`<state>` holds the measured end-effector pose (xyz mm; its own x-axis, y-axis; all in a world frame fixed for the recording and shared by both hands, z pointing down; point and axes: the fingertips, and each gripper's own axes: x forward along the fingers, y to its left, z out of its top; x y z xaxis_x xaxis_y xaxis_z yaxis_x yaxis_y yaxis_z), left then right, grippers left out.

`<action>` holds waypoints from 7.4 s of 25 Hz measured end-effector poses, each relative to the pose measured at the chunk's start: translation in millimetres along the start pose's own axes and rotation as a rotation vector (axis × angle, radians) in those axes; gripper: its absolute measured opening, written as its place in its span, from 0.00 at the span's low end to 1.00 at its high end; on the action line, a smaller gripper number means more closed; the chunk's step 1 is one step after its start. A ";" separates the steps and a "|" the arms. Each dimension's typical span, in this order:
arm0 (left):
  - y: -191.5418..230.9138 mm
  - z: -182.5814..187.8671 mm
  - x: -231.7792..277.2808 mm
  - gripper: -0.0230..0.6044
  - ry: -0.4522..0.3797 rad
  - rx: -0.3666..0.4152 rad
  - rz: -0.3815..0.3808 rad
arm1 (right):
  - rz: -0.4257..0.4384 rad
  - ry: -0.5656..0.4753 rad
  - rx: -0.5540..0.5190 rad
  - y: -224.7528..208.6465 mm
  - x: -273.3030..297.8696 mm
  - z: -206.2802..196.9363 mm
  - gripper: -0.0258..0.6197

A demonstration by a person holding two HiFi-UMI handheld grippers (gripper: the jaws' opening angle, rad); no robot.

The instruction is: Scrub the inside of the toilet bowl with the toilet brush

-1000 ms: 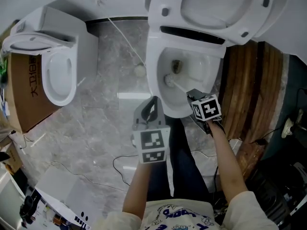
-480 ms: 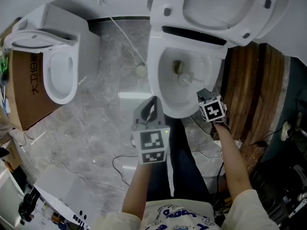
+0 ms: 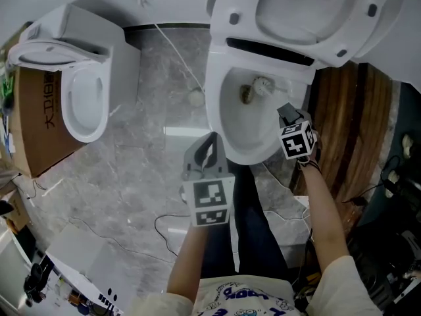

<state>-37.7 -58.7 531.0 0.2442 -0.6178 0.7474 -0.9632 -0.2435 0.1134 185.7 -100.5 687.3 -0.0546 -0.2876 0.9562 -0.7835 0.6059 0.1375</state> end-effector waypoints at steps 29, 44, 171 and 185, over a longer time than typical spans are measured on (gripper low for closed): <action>0.8 1.9 0.7 0.04 -0.007 -0.018 0.002 | -0.051 0.029 -0.193 -5.7 3.6 4.7 0.29; 1.8 -4.3 0.0 0.04 0.002 -0.021 0.005 | 0.098 0.161 -0.162 50.3 3.4 -41.4 0.29; -6.4 -10.9 -15.9 0.04 -0.025 -0.030 -0.001 | 0.212 0.141 -0.004 95.8 -17.5 -55.0 0.29; -1.5 -4.1 -33.8 0.04 -0.044 -0.013 0.018 | 0.059 0.181 -0.116 69.1 -25.3 -54.1 0.29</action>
<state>-45.0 -34.4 508.3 0.2313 -0.6545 0.7198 -0.9688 -0.2229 0.1086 166.4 -11.3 686.6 0.0216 -0.1179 0.9928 -0.7054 0.7019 0.0987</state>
